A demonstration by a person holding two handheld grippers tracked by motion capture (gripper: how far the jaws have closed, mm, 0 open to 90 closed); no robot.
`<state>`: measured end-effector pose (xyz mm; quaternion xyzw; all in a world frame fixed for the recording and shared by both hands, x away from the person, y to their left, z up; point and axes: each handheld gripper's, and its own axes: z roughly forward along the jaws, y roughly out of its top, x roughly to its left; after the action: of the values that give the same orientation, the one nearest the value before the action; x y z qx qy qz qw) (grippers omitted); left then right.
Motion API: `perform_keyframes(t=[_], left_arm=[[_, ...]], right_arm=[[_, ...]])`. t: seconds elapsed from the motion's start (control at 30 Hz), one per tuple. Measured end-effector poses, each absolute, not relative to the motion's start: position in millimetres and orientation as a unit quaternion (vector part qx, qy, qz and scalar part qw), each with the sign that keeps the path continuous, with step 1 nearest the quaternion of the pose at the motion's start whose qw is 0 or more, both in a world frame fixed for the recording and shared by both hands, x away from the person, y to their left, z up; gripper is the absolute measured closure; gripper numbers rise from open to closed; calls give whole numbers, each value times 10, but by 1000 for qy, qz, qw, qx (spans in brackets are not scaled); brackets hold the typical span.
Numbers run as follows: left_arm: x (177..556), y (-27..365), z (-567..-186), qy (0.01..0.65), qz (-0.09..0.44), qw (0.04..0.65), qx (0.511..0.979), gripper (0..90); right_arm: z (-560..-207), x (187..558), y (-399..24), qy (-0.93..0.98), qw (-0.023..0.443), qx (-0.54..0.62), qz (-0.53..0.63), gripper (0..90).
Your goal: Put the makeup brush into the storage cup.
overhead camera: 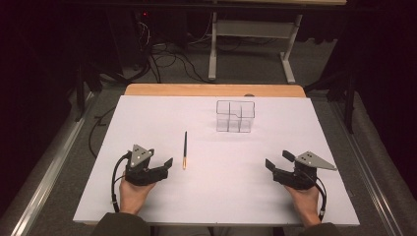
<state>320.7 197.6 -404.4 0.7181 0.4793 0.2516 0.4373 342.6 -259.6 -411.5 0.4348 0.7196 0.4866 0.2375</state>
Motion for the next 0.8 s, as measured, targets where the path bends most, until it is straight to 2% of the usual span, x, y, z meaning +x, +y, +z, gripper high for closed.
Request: perform_keyframes(t=[0.8], left_arm=[[3330,1887,-3934,464,238,444,729,259]], right_arm=[[-4116,3435,-2600,720,240,436,483,250]])
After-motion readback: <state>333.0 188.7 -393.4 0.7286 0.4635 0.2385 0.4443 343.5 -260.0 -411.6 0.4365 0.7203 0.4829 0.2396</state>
